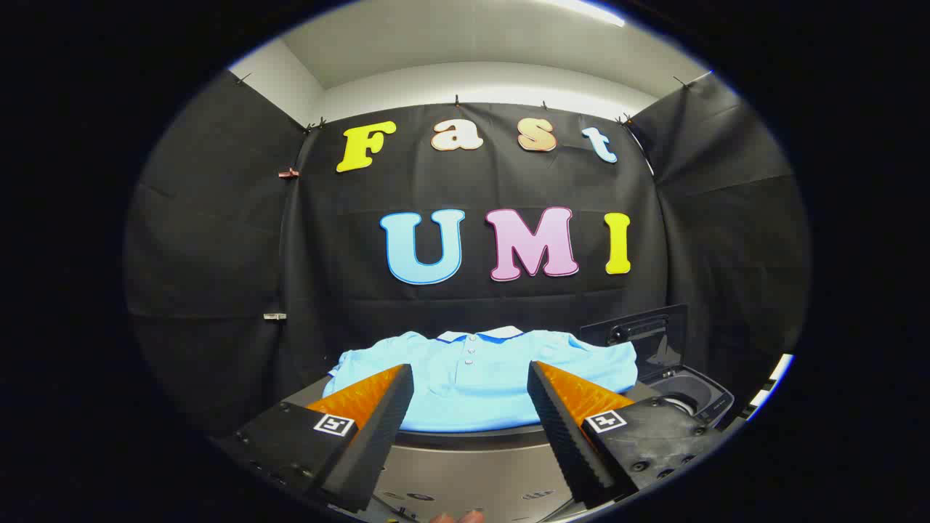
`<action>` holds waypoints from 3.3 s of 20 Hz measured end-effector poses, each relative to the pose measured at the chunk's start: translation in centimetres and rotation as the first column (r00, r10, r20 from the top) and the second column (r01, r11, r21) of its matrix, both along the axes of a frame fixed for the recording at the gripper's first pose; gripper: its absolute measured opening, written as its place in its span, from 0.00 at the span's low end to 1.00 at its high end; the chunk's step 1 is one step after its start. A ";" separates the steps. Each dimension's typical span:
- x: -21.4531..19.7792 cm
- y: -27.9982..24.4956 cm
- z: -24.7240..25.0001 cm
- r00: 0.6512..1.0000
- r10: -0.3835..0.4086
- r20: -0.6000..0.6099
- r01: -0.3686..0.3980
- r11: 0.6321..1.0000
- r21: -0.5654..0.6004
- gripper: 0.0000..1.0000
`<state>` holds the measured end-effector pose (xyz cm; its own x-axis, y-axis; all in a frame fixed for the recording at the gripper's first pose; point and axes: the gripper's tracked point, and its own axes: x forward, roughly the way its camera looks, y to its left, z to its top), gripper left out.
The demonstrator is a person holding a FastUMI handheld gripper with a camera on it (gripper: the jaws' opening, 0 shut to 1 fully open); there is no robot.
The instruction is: Put the clothes into the washing machine and then close the washing machine lid.
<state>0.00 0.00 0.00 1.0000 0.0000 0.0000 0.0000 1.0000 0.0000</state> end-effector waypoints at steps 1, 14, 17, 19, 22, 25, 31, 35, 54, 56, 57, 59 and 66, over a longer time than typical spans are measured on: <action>0.0 0.0 0.1 1.000 -0.001 0.001 0.001 1.000 -0.002 0.99; 0.6 0.4 -0.1 1.000 -0.006 -0.004 0.006 1.000 -0.009 0.99; 0.9 0.7 -0.2 1.000 -0.002 -0.008 0.002 1.000 -0.013 0.99; 1.2 0.8 -0.1 1.000 -0.002 -0.010 0.002 1.000 -0.013 0.99; 2.2 0.7 -0.1 1.000 -0.012 -0.023 0.012 1.000 -0.007 0.99; 3.3 0.9 0.3 1.000 -0.010 -0.024 0.010 1.000 0.001 0.99; 7.1 0.2 0.2 0.996 -0.030 -0.088 0.031 0.999 0.011 0.99; 10.5 0.5 -0.2 0.986 -0.025 -0.168 0.020 0.999 -0.026 0.99; 20.2 -0.7 -8.5 0.710 -0.059 -0.701 0.077 0.997 -0.006 1.00; 20.4 -1.0 -9.0 0.671 -0.069 -0.738 0.081 0.997 -0.020 1.00; 20.1 -1.1 -9.2 0.634 -0.081 -0.769 0.089 0.996 -0.031 1.00; 20.2 -1.3 -9.3 0.581 -0.112 -0.806 0.099 0.993 -0.066 0.99; 20.3 -1.4 -9.7 0.449 -0.142 -0.882 0.142 0.986 -0.086 0.99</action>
<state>20.31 -1.38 -9.70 0.4487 -0.1417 -0.8824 0.1421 0.9861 -0.0862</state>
